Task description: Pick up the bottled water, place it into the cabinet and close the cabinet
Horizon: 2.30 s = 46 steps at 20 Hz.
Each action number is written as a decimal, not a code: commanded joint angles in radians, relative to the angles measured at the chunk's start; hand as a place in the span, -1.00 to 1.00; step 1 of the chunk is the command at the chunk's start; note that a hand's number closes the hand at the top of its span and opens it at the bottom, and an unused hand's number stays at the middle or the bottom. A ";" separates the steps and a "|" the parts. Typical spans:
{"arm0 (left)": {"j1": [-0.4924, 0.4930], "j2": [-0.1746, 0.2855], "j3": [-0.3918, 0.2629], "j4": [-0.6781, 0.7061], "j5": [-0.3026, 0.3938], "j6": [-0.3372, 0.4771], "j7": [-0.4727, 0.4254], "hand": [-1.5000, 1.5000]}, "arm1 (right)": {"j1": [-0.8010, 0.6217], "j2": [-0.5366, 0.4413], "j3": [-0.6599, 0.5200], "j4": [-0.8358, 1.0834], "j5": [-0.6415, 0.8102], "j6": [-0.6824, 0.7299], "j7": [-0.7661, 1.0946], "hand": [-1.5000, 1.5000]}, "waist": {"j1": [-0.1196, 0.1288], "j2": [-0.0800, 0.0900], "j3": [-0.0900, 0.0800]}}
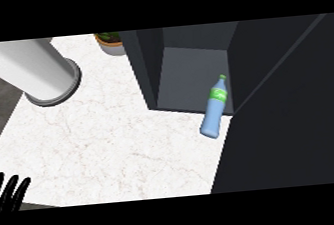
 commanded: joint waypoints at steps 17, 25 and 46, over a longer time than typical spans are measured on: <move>-0.008 0.066 0.078 -0.011 0.047 -0.073 0.007 -1.00 | -0.206 0.266 0.046 0.252 -0.217 -0.098 0.291 1.00 | 0.035 0.025 0.005; 0.001 0.072 0.099 0.012 0.082 -0.095 0.024 -1.00 | -0.498 0.409 -0.111 0.524 -0.384 -0.150 0.407 1.00 | 0.010 0.014 0.009; 0.067 0.089 0.182 0.015 0.113 -0.170 0.036 -1.00 | -1.254 0.459 -0.491 1.426 -0.283 -0.328 0.247 1.00 | -0.067 -0.001 0.018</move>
